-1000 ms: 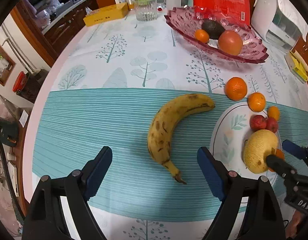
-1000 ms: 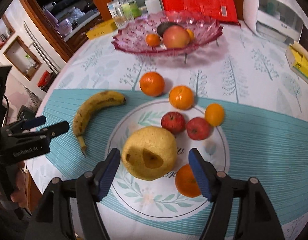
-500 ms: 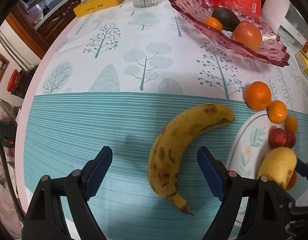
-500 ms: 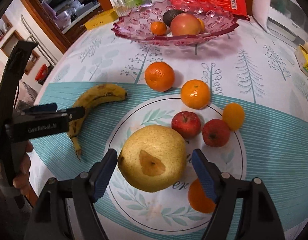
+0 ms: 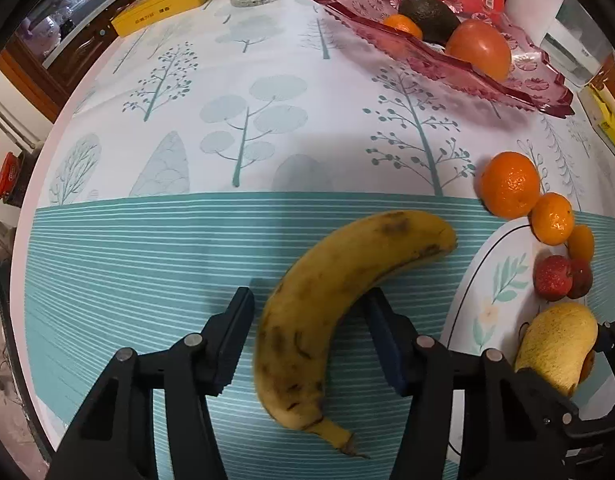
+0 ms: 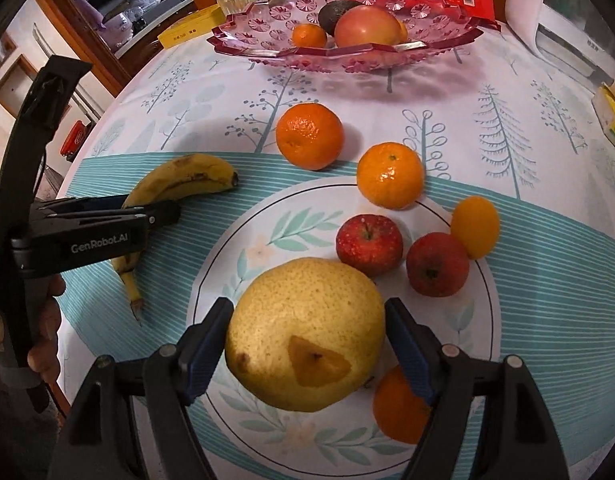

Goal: Organize fruits
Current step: 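Move the left tool onto the banana while the right tool approaches the yellow pear, then close the left tool on the banana while the right tool grasps the yellow pear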

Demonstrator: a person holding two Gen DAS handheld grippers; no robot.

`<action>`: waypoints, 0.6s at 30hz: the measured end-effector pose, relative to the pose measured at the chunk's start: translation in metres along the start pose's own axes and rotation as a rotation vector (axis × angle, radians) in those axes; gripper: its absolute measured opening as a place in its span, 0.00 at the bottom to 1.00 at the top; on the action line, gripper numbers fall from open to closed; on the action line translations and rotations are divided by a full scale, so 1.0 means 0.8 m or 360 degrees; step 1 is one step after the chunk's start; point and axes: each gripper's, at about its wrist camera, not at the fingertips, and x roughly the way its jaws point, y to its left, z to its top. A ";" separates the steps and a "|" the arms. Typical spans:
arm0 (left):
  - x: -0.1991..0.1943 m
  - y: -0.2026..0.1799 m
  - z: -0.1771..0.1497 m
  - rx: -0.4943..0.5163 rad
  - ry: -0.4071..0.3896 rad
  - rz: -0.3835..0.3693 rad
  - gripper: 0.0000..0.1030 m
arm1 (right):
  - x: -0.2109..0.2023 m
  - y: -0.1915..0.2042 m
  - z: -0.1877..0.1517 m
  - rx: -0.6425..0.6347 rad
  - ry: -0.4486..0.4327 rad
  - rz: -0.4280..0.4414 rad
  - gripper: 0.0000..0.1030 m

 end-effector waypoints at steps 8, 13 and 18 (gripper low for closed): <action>-0.003 -0.002 0.000 0.0016 -0.0016 -0.0013 0.48 | 0.001 0.001 -0.001 -0.0036 -0.0006 0.0013 0.71; -0.008 -0.001 -0.009 -0.0010 -0.0027 -0.0070 0.36 | -0.001 0.003 -0.003 -0.0050 -0.0019 0.0012 0.70; -0.017 -0.007 -0.019 -0.0016 -0.0057 -0.0083 0.33 | -0.011 0.006 -0.004 -0.0056 -0.0056 0.0036 0.70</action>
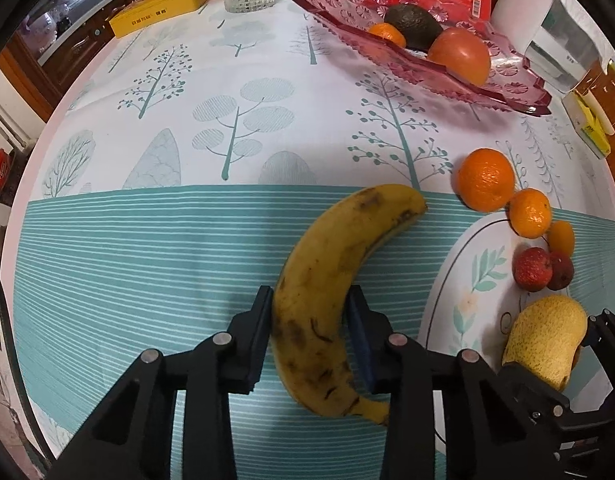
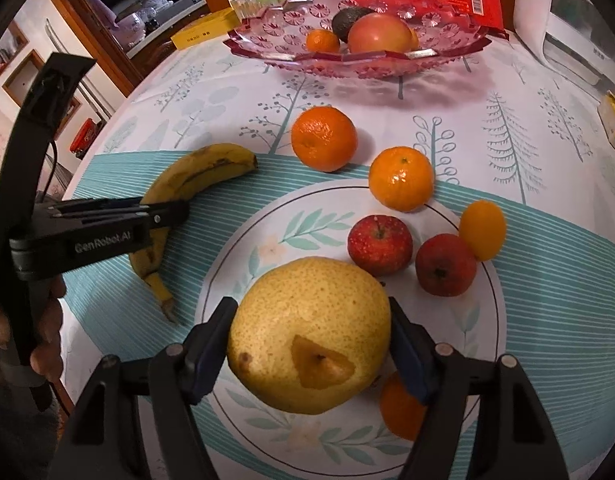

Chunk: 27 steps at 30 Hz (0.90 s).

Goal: Organize fruits
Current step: 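Close the left tool on the banana while the right tool grasps the yellow pear, then carry the banana and pear into the pink glass bowl and open both tools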

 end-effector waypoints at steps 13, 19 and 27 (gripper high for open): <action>-0.046 0.002 -0.016 -0.0018 -0.0173 -0.0019 0.33 | -0.024 0.008 -0.007 -0.0023 -0.0075 0.0012 0.70; -0.077 0.001 -0.016 -0.0022 -0.0229 -0.0032 0.33 | -0.044 0.013 -0.004 -0.0046 -0.0128 0.0014 0.70; -0.153 -0.011 0.000 0.0028 -0.0342 -0.0074 0.33 | -0.115 0.007 0.043 -0.0048 -0.0253 0.0021 0.70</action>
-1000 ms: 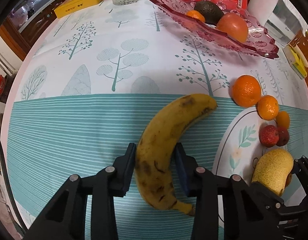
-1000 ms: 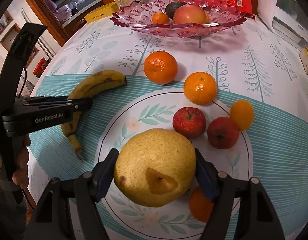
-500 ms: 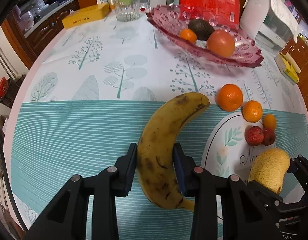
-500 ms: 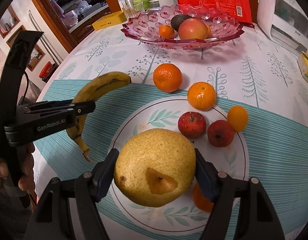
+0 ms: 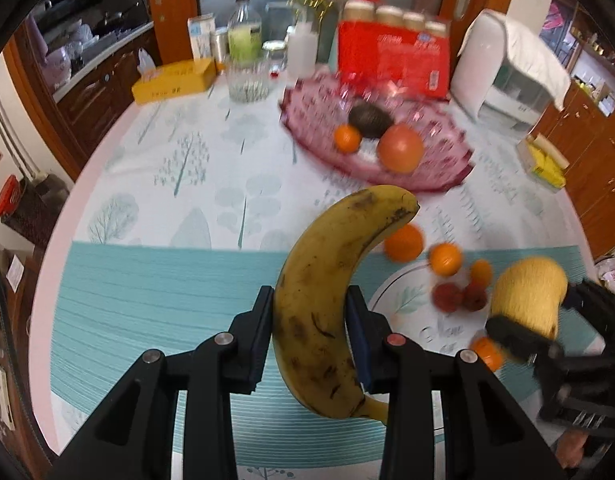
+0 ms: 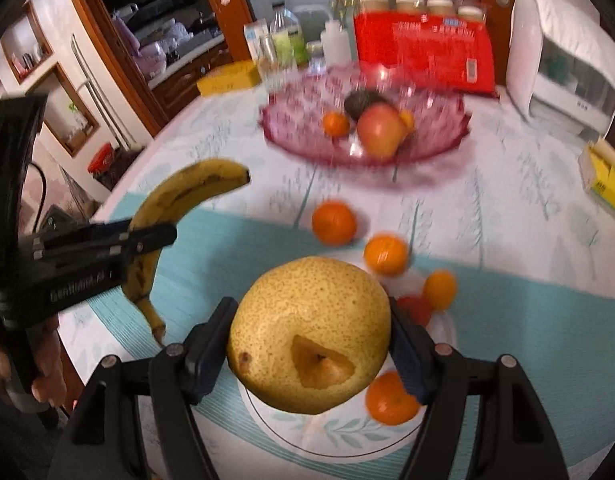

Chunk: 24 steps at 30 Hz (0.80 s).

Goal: Organize fruits
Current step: 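Carry the banana and pear into the pink glass bowl and open both tools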

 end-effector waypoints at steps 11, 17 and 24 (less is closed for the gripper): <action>-0.114 -0.013 0.122 0.0114 -0.0303 0.0000 0.33 | -0.143 -0.016 0.163 -0.0047 -0.0366 -0.0040 0.70; -0.156 -0.017 0.189 0.0142 -0.0438 0.0050 0.33 | -0.187 -0.028 0.238 -0.0047 -0.0537 -0.0146 0.70; -0.162 -0.024 0.252 0.0183 -0.0500 0.0127 0.33 | -0.193 -0.046 0.308 -0.0003 -0.0600 -0.0214 0.70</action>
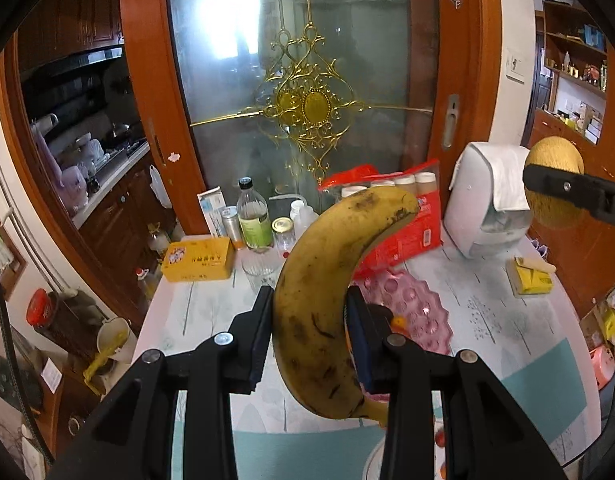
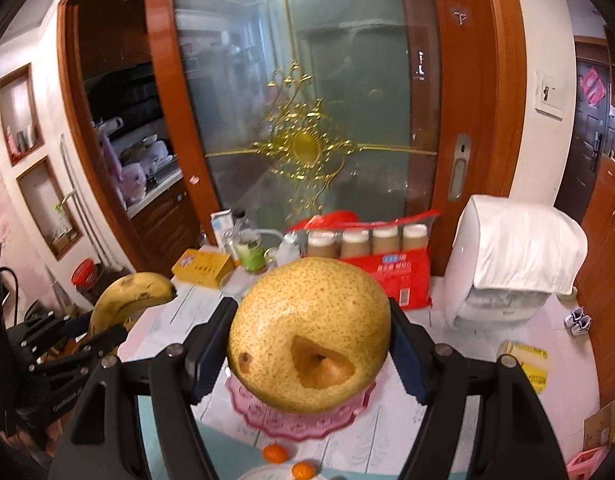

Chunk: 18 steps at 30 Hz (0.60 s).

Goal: Organize fruits
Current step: 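Carry the banana and pear into the pink glass bowl and open both tools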

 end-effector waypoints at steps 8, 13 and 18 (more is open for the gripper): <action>0.105 -0.010 0.000 -0.0026 0.0173 -0.0002 0.33 | 0.109 -0.016 -0.002 0.0024 0.0184 -0.0077 0.70; 0.187 -0.021 -0.031 -0.0008 0.0346 -0.0005 0.33 | 0.199 -0.018 -0.053 0.0023 0.0389 -0.0098 0.70; 0.254 -0.030 -0.062 0.0045 0.0480 0.0014 0.33 | 0.271 -0.021 -0.108 0.0019 0.0577 -0.0123 0.70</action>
